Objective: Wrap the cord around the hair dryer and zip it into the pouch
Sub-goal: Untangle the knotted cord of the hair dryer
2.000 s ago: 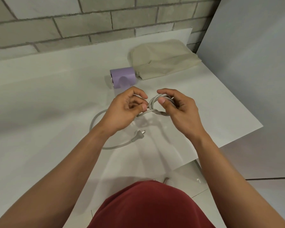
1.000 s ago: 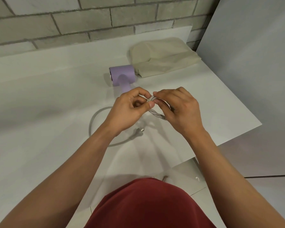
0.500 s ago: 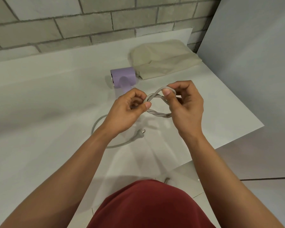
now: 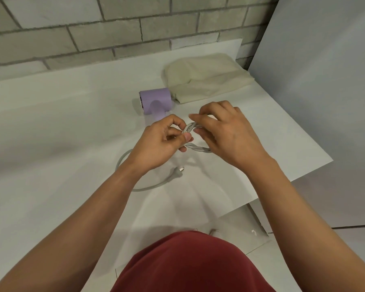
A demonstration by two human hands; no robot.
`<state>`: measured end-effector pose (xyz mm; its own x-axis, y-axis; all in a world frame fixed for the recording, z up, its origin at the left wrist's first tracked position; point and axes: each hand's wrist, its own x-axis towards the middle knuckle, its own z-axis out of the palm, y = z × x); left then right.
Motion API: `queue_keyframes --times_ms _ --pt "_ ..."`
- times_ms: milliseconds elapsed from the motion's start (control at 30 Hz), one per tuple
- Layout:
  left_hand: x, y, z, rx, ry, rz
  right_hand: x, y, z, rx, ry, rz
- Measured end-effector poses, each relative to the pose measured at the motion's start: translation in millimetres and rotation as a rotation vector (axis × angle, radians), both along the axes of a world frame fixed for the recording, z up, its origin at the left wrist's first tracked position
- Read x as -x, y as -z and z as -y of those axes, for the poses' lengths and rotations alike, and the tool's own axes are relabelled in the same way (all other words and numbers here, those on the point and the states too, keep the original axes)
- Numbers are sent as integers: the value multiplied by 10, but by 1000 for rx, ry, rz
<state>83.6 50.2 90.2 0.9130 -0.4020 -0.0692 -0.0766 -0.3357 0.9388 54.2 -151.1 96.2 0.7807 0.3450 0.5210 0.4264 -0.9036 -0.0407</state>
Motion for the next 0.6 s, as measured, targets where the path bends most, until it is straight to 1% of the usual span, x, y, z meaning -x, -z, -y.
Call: queue_keyframes --times_ms 67,133,167,267,333,400,433,467,533,567,600 --pt "5 1 -6 9 -4 15 -20 -19 -2 -3 12 67" --pt "2 13 -18 38 -14 51 -9 -39 -30 -93 20 93" --pt "-1 27 -21 58 -26 83 3 -53 -51 -181 23 87" --pt "2 87 -29 88 -91 181 32 -125 -88 -538 18 33" --pt "15 130 -33 102 -127 179 58 -234 -110 -764 46 17" --pt "25 162 -34 123 -151 140 82 -337 -124 -992 117 -9" --pt "30 168 -33 128 -161 128 83 -374 -126 -1060 145 -30" --pt "32 171 -29 127 -166 124 74 -392 -120 -1081 170 -64" --pt "37 176 -22 109 -163 128 42 -362 -72 -1000 227 -138" --pt "39 179 -21 94 -162 130 39 -334 -37 -890 259 -152" --pt "37 183 -21 78 -165 129 43 -308 -4 -738 280 -140"
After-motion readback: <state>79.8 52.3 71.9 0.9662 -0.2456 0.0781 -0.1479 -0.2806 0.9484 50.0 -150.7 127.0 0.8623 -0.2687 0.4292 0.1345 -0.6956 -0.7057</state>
